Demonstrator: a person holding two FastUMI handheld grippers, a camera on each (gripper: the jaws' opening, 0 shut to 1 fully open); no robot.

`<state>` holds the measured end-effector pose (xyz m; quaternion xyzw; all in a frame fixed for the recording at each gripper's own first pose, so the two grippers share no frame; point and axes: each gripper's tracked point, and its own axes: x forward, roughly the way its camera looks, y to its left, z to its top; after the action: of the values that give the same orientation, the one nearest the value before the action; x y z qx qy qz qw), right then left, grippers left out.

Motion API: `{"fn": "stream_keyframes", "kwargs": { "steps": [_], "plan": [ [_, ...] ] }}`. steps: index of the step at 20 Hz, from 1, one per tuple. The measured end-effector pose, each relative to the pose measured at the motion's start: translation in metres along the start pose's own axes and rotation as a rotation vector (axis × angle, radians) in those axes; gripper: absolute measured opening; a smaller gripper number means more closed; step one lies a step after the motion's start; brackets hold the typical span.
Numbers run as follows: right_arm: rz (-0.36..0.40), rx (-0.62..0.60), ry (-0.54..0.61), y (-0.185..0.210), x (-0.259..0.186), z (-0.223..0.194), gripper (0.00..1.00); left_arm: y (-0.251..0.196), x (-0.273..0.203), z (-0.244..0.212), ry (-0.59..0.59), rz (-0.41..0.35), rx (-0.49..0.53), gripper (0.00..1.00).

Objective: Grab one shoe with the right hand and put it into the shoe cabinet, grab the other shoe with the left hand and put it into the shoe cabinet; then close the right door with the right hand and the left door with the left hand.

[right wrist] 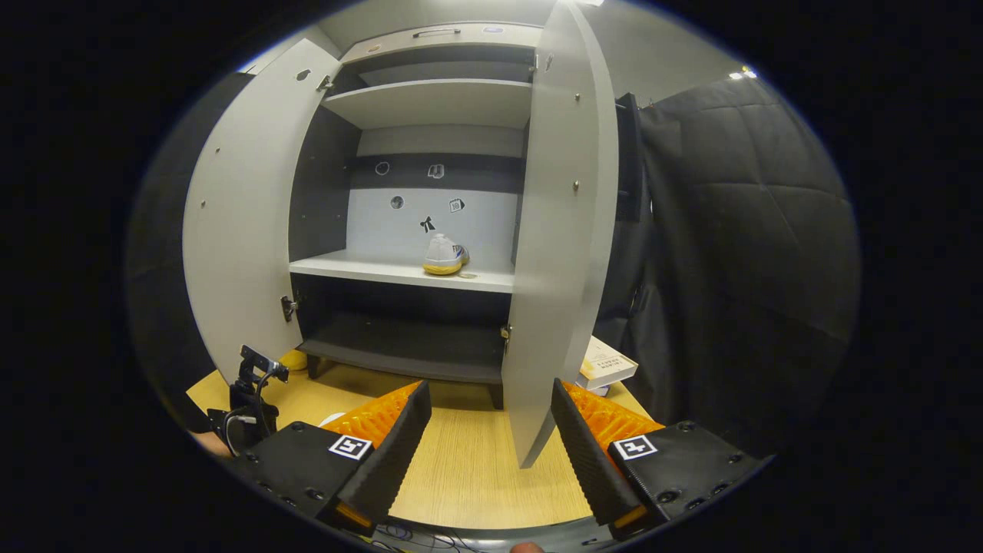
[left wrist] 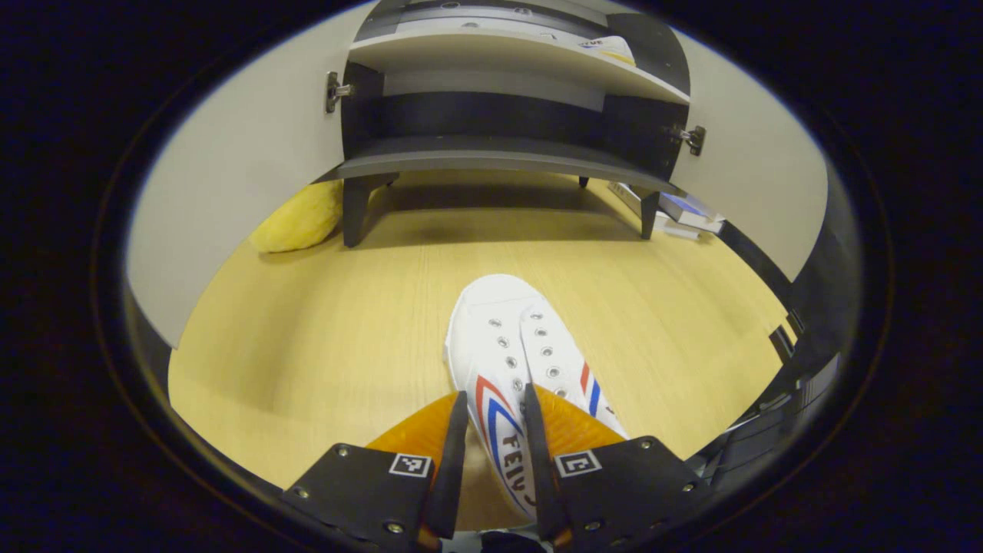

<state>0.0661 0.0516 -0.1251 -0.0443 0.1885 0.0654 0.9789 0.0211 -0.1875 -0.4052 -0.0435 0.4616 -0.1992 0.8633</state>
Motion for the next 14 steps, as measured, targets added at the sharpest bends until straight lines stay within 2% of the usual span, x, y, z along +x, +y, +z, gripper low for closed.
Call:
{"fn": "stream_keyframes", "kwargs": {
  "steps": [1, 2, 4, 7, 10, 14],
  "plan": [
    [0.001, 0.0, 0.003, -0.001, -0.001, -0.002, 0.97, 0.001, -0.001, 0.002, -0.011, 0.014, -0.022, 0.34],
    [0.004, 0.001, 0.006, -0.003, -0.003, -0.003, 0.97, 0.001, 0.0, 0.002, -0.03, 0.022, -0.051, 0.18],
    [0.01, 0.01, 0.009, -0.004, -0.003, -0.003, 0.97, 0.002, -0.003, 0.004, -0.062, 0.039, -0.04, 0.06],
    [0.007, 0.005, 0.009, -0.008, -0.004, -0.003, 0.98, 0.005, -0.005, 0.014, -0.098, 0.062, -0.025, 0.02],
    [0.001, 0.004, 0.0, -0.012, -0.007, 0.001, 0.97, 0.004, -0.012, 0.02, -0.107, 0.054, -0.063, 0.02],
    [-0.009, 0.005, -0.001, -0.018, -0.009, 0.001, 0.97, 0.007, -0.021, 0.036, -0.137, 0.046, -0.051, 0.01]
  ]
}}
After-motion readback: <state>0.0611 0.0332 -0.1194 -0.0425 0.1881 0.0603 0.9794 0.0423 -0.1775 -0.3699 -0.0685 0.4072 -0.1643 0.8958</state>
